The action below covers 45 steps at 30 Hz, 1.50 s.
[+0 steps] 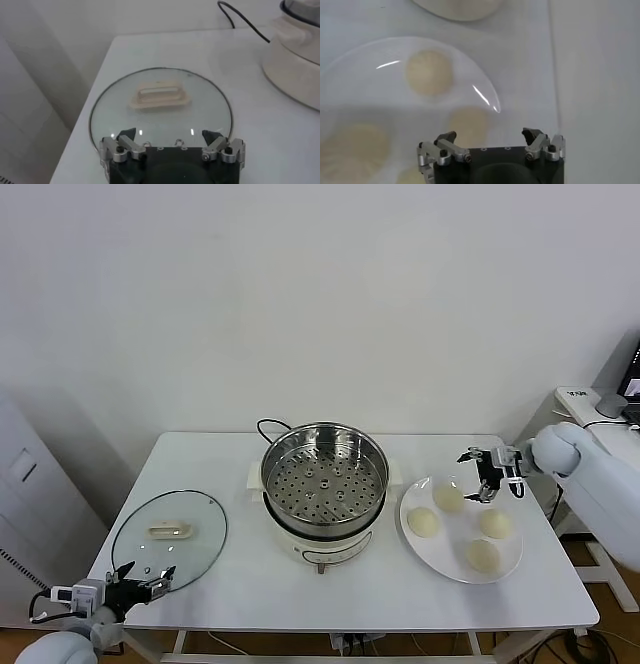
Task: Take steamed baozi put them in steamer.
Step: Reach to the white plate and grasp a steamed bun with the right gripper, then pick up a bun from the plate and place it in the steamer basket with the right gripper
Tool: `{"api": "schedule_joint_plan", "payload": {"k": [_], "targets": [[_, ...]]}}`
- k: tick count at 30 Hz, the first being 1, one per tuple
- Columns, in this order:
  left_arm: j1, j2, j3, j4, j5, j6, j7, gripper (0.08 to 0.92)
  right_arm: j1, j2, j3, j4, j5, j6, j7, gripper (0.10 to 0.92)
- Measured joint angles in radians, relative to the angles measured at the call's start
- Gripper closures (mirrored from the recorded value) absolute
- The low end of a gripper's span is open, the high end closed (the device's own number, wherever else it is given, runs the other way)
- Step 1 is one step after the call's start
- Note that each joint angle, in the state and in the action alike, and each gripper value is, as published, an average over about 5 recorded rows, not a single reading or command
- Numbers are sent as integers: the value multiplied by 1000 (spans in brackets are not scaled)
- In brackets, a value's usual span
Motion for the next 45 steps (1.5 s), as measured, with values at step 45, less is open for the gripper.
{"api": "schedule_joint_plan", "payload": {"k": [45], "targets": [[0,-1,12,-6,-5,2,1,177,39,207,-6,-293,-141,47,-46,480]]}}
